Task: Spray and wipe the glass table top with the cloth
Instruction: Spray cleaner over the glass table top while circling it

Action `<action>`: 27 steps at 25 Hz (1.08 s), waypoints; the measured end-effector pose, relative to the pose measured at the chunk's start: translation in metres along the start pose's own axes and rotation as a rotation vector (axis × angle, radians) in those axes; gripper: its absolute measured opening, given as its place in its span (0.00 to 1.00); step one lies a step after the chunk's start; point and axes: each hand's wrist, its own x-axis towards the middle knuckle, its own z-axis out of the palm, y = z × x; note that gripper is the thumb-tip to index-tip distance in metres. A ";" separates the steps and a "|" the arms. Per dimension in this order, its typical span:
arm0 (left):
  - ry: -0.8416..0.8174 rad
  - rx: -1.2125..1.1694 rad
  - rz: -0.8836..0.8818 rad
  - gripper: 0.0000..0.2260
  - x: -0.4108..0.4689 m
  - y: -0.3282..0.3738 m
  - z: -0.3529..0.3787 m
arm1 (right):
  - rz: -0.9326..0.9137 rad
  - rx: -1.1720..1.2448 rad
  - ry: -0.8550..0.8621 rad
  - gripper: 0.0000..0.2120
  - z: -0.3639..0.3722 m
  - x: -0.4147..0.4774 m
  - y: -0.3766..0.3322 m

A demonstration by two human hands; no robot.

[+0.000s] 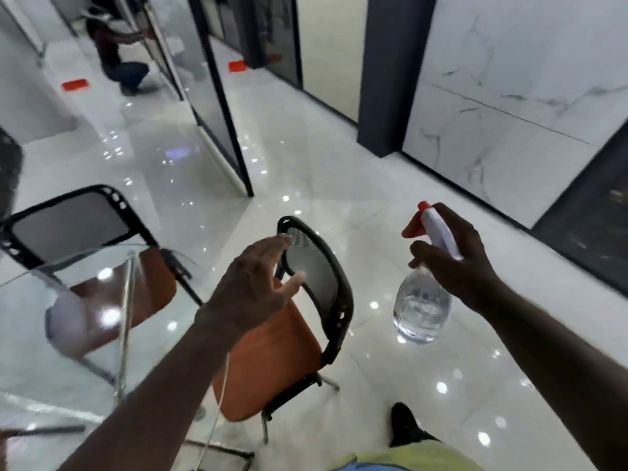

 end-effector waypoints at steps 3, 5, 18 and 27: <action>-0.035 0.000 0.075 0.34 0.063 0.052 0.029 | -0.011 -0.012 0.073 0.11 -0.068 0.017 0.027; -0.036 -0.025 0.110 0.33 0.107 0.091 0.056 | -0.019 -0.025 0.116 0.10 -0.114 0.032 0.047; -0.061 -0.011 -0.009 0.27 0.300 0.173 0.171 | 0.026 0.017 0.063 0.11 -0.252 0.188 0.191; 0.059 -0.204 -0.285 0.26 0.427 0.034 0.176 | 0.028 0.045 -0.244 0.17 -0.144 0.408 0.249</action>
